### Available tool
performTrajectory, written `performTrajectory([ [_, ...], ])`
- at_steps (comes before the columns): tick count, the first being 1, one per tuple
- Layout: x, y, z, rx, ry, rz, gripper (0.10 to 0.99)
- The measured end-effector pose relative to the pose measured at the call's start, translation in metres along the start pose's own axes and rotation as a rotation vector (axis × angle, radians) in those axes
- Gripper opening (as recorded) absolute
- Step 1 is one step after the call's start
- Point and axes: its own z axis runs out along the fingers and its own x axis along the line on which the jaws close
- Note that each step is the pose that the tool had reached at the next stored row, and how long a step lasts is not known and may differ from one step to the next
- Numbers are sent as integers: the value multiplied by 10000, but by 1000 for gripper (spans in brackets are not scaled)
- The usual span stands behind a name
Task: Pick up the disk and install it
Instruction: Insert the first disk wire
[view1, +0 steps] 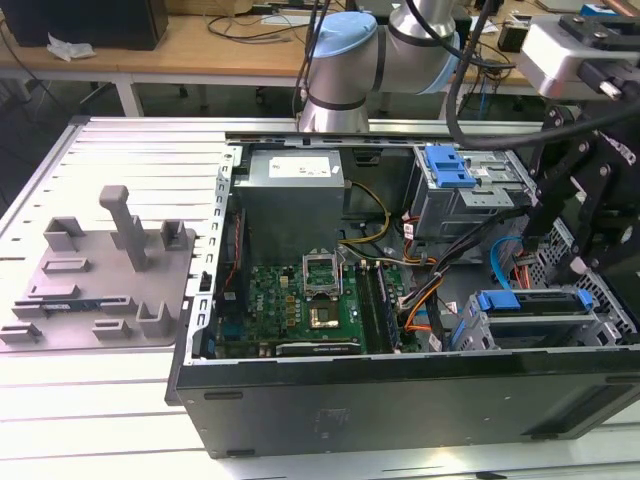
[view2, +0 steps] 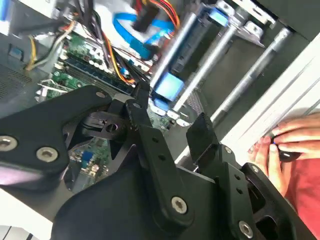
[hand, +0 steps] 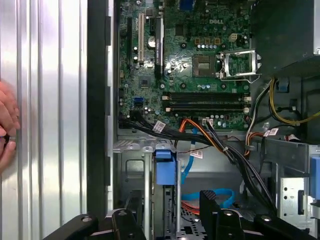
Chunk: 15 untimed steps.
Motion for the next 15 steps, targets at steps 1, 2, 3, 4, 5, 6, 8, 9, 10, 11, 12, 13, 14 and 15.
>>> performTrajectory([
  [1,-192,-54,0,0,8,0,576],
  [2,-218,-227,1,-4,9,1,576],
  [3,-218,-276,0,-10,10,0,576],
  [4,-218,-325,0,-16,9,1,576],
  [5,-218,-375,0,-20,8,0,576],
  [6,-218,-416,0,-22,10,1,576],
  [8,-218,-456,8,-22,195,134,576],
  [9,-218,-457,11,-20,267,200,576],
  [10,-217,-457,20,-20,328,343,576],
  [11,-218,-458,29,-21,359,519,576],
  [12,-218,-458,35,-21,371,645,576],
  [13,-219,-458,41,-21,381,776,576],
  [14,-219,-458,49,-21,395,937,576],
  [15,-219,-458,56,-21,406,1070,576],
])
